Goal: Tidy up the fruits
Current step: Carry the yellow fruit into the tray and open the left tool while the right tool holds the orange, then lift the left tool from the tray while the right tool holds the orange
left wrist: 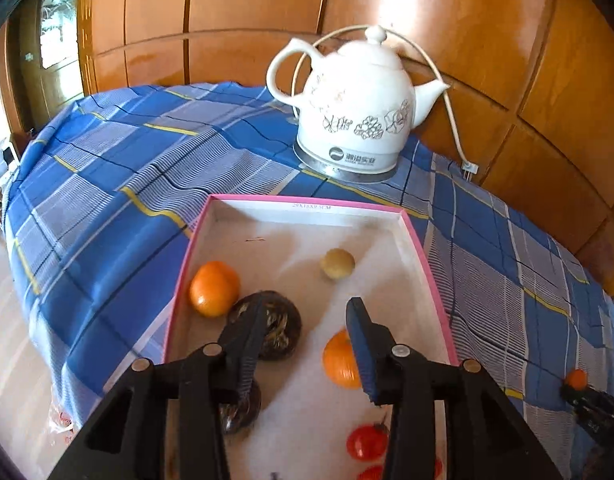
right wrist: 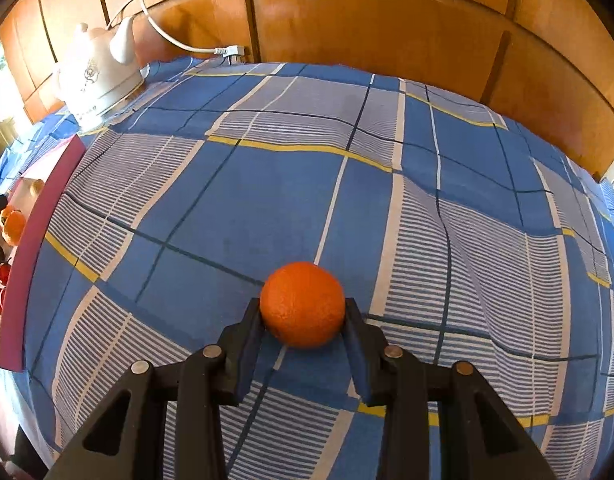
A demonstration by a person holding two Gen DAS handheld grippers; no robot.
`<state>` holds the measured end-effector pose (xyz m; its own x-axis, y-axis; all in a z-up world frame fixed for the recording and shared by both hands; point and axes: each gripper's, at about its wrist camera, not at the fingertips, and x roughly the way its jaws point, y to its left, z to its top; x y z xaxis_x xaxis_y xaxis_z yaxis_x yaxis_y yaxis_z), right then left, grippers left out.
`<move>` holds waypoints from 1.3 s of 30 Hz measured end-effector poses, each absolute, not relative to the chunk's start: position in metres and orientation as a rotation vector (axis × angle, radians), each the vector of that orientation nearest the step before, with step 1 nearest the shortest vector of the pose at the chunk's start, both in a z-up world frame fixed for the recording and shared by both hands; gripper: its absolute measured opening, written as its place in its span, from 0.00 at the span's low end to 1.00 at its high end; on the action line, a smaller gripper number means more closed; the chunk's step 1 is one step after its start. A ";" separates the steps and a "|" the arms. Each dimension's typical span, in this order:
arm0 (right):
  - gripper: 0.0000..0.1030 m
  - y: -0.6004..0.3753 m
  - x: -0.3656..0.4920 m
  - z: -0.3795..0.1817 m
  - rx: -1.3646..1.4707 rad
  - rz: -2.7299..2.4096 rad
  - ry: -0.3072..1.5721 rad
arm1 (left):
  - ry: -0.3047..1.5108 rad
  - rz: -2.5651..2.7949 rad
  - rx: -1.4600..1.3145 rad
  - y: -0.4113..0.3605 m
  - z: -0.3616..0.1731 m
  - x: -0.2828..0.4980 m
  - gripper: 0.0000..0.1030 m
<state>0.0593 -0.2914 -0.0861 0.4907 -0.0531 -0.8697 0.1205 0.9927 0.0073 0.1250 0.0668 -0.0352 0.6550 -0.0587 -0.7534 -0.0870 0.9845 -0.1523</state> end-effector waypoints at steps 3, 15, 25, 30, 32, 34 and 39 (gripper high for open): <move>0.38 -0.294 0.057 -0.086 0.087 -0.101 1.039 | 0.835 0.009 -0.174 0.065 -0.028 0.109 0.42; 0.41 -0.311 0.046 -0.083 0.244 -0.097 0.988 | 0.816 -0.018 -0.123 0.050 -0.027 0.058 0.57; 0.50 -0.305 0.055 -0.075 0.185 -0.135 0.973 | 0.847 -0.015 -0.119 0.049 -0.040 0.042 0.65; 0.50 -0.305 0.064 -0.073 0.181 -0.148 0.969 | 0.833 -0.011 -0.128 0.051 -0.038 0.040 0.73; 0.50 -0.306 0.067 -0.073 0.197 -0.154 0.965 | 0.834 -0.010 -0.127 0.052 -0.038 0.039 0.73; 0.50 -0.307 0.069 -0.074 0.208 -0.168 0.964 | 0.839 -0.007 -0.127 0.052 -0.040 0.039 0.73; 0.39 -0.313 0.073 -0.087 0.222 -0.231 0.952 | 0.842 0.003 -0.126 0.054 -0.042 0.038 0.74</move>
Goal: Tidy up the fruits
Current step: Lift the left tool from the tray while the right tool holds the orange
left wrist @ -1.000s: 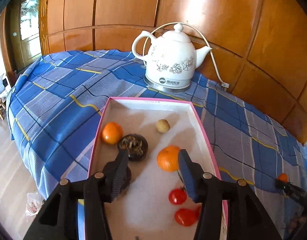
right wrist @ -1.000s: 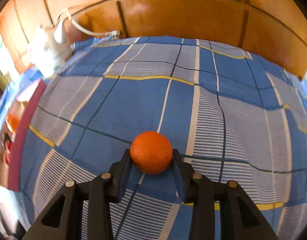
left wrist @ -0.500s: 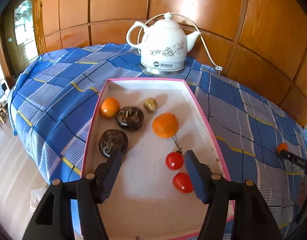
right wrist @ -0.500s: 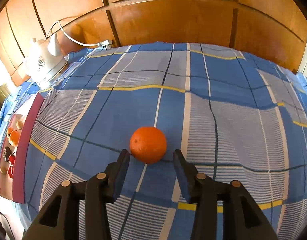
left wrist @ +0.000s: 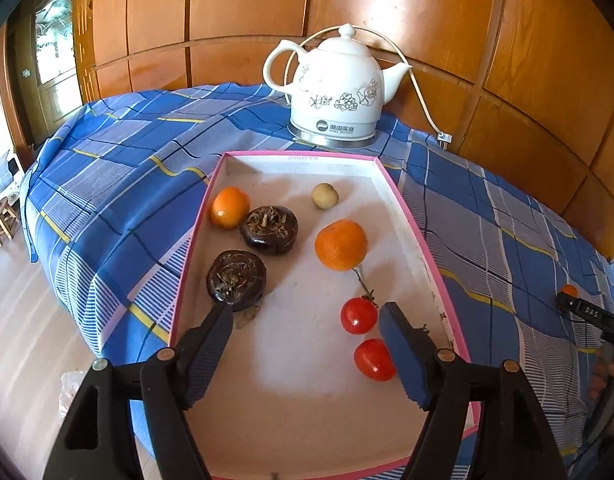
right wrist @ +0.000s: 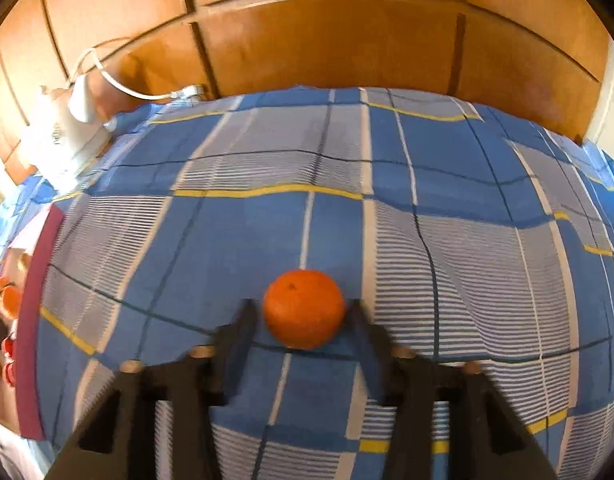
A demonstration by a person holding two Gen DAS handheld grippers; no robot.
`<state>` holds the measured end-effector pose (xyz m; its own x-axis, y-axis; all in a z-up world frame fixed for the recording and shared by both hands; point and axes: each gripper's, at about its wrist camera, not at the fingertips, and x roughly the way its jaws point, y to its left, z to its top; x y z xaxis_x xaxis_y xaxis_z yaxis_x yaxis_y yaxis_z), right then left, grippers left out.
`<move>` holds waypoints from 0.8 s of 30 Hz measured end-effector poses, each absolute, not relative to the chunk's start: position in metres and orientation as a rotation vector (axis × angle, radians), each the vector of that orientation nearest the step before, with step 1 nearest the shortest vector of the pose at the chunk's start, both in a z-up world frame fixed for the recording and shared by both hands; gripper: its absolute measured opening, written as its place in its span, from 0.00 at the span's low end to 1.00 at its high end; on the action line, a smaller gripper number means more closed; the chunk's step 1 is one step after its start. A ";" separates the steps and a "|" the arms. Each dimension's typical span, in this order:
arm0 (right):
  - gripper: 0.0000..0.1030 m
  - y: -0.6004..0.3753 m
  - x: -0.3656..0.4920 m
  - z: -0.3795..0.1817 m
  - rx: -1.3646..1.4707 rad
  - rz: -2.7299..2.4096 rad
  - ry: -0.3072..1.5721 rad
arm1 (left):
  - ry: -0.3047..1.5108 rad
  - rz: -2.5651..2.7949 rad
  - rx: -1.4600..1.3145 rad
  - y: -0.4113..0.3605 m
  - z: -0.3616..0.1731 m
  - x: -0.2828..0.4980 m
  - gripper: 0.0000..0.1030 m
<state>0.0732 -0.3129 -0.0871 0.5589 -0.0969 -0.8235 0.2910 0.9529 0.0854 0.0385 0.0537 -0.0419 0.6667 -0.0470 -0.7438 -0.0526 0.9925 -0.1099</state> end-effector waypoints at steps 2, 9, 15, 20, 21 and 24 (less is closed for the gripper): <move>0.39 -0.309 0.072 -0.090 0.188 -0.256 0.926 | 0.840 0.008 -0.124 0.055 -0.042 0.038 0.75; 0.39 -0.307 0.070 -0.095 0.166 -0.277 0.902 | 0.824 0.026 -0.123 0.057 -0.040 0.035 0.77; 0.39 -0.303 0.070 -0.096 0.138 -0.294 0.899 | 0.825 0.021 -0.115 0.054 -0.039 0.034 0.78; 0.39 -0.303 0.070 -0.096 0.141 -0.294 0.898 | 0.825 0.023 -0.112 0.054 -0.039 0.033 0.79; 0.39 -0.303 0.070 -0.096 0.140 -0.294 0.898 | 0.824 0.023 -0.112 0.053 -0.039 0.033 0.79; 0.39 -0.303 0.070 -0.096 0.144 -0.294 0.899 | 0.824 0.022 -0.108 0.052 -0.039 0.032 0.79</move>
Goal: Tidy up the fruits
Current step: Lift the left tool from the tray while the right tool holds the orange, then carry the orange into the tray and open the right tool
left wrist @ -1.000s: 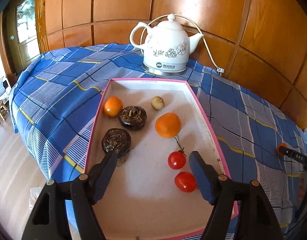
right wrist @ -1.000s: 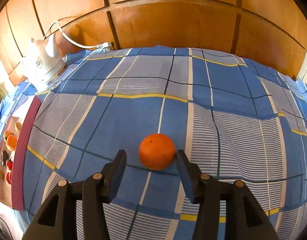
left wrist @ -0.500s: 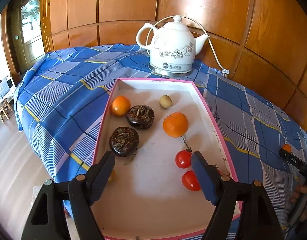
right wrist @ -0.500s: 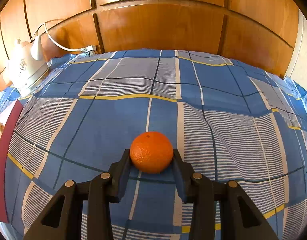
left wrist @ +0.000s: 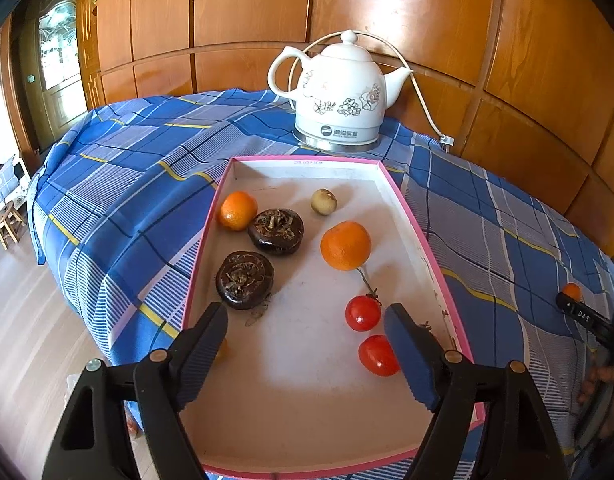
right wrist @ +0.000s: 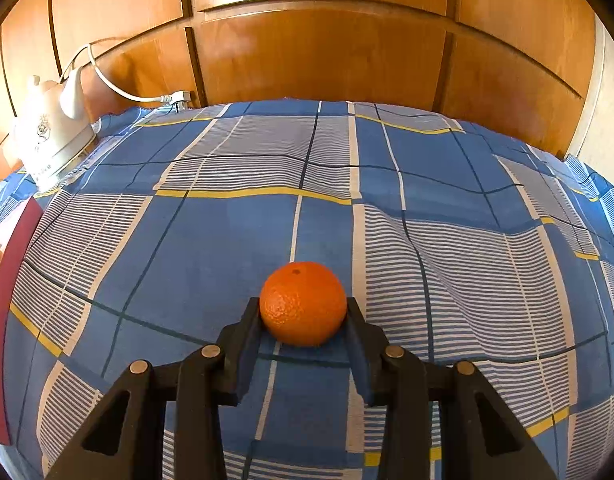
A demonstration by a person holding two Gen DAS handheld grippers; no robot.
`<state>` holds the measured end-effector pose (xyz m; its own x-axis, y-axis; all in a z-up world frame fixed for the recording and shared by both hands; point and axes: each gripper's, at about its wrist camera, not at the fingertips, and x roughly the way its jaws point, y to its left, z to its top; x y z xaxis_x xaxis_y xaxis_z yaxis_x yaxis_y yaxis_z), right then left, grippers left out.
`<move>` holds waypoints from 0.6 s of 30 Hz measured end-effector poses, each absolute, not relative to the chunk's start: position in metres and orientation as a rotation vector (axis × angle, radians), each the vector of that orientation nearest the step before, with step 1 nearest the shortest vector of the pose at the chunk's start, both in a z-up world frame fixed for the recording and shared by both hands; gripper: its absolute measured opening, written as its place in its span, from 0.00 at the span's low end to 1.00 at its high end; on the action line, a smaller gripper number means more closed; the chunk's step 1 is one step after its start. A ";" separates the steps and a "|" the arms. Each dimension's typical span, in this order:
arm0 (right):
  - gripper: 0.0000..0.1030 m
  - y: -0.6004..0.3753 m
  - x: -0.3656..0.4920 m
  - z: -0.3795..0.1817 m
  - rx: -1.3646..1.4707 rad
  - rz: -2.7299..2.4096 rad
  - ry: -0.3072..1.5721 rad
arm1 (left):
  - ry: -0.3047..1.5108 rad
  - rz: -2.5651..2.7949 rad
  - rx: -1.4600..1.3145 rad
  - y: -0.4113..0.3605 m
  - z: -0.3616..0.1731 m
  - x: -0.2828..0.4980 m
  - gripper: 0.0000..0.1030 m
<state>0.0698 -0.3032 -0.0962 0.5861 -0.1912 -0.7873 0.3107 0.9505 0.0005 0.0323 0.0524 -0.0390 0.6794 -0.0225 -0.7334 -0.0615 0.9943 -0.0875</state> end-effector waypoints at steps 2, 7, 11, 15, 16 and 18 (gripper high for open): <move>0.39 -0.302 0.069 -0.096 0.141 -0.296 0.898 | 0.821 0.023 -0.107 0.052 -0.038 0.031 0.79; 0.39 -0.301 0.070 -0.096 0.132 -0.300 0.897 | 0.813 0.030 -0.107 0.056 -0.035 0.027 0.79; 0.38 -0.302 0.069 -0.096 0.137 -0.301 0.895 | 0.813 0.037 -0.111 0.060 -0.034 0.025 0.79; 0.38 -0.304 0.069 -0.094 0.139 -0.316 0.897 | 0.814 0.044 -0.114 0.063 -0.034 0.024 0.79; 0.38 -0.304 0.069 -0.094 0.139 -0.320 0.898 | 0.814 0.044 -0.115 0.064 -0.034 0.025 0.79; 0.38 -0.305 0.068 -0.092 0.138 -0.326 0.894 | 0.808 0.048 -0.120 0.066 -0.033 0.024 0.79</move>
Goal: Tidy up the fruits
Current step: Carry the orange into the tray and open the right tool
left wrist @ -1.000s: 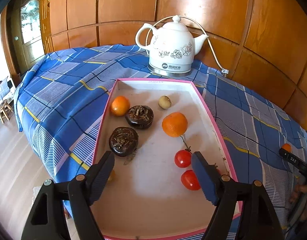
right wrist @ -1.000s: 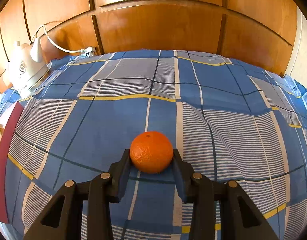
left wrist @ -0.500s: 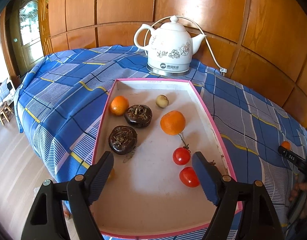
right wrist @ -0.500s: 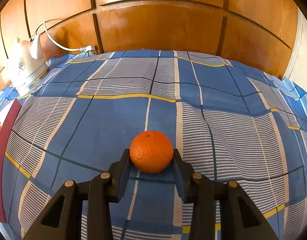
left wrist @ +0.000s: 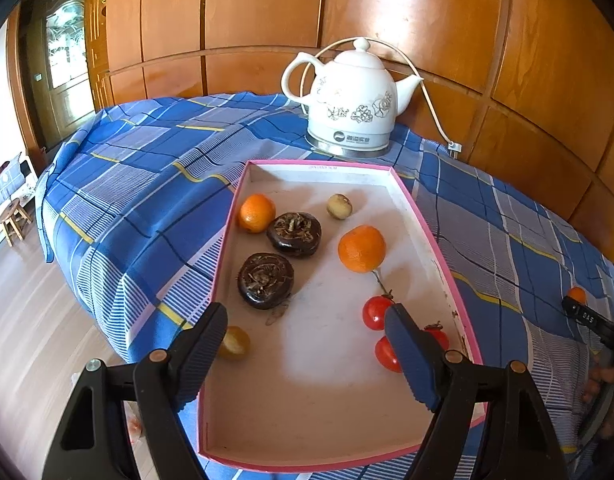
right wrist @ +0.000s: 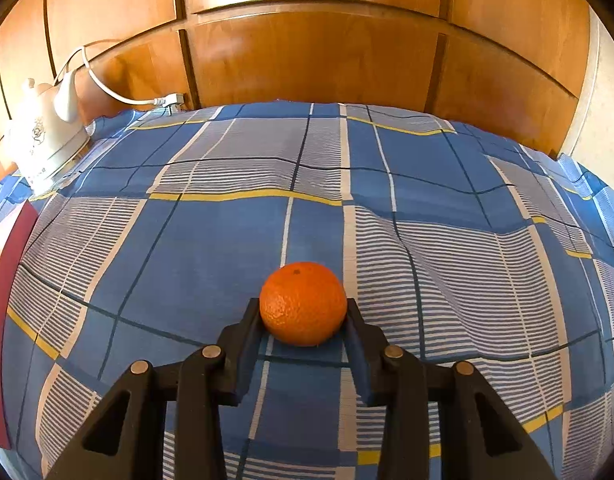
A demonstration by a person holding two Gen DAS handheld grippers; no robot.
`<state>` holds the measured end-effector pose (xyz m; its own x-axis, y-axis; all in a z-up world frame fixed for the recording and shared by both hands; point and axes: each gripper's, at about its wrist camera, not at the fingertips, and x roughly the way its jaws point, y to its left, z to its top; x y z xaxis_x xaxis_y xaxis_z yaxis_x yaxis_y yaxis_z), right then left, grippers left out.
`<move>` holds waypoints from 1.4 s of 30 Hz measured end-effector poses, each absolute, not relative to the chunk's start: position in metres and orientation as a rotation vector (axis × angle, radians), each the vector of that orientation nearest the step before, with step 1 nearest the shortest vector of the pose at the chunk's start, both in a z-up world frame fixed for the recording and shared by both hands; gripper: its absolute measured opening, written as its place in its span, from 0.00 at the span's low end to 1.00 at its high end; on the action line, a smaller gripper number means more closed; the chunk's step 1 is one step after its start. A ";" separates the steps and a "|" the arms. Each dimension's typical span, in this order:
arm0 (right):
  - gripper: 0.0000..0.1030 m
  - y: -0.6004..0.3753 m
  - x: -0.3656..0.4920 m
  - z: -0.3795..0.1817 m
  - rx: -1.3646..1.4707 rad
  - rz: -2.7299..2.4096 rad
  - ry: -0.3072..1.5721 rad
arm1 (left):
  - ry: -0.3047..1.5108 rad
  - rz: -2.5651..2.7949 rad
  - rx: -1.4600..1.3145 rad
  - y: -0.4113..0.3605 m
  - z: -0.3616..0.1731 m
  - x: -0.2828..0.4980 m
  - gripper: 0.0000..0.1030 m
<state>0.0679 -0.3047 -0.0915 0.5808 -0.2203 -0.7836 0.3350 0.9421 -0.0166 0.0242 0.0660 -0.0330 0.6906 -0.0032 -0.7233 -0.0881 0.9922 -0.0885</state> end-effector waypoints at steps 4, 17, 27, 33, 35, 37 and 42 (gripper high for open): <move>0.38 -0.298 0.060 -0.078 0.109 -0.317 0.852 | 0.807 0.055 -0.124 0.069 -0.034 0.025 0.79; 0.38 -0.191 0.044 -0.031 0.002 0.074 0.788 | 0.813 0.091 -0.149 0.086 -0.036 0.029 0.79; 0.38 -0.068 0.048 -0.033 -0.062 0.446 0.881 | 0.778 0.243 -0.185 0.141 -0.023 0.031 0.79; 0.38 -0.023 0.066 -0.044 -0.088 0.500 0.932 | 0.783 0.290 -0.228 0.161 -0.028 0.031 0.79; 0.38 -0.012 0.072 -0.048 -0.090 0.513 0.947 | 0.792 0.286 -0.232 0.161 -0.031 0.032 0.79; 0.38 -0.001 0.083 -0.054 -0.093 0.525 0.968 | 0.796 0.277 -0.236 0.161 -0.033 0.033 0.79; 0.39 0.019 0.096 -0.062 -0.142 0.543 0.961 | 0.803 0.286 -0.232 0.161 -0.035 0.034 0.81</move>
<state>0.0957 0.0191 -0.0620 0.4513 0.3766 -0.8090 -0.4995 0.8579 0.1207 0.0344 0.1612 -0.0354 0.6599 0.1632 -0.7334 -0.3378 0.9364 -0.0956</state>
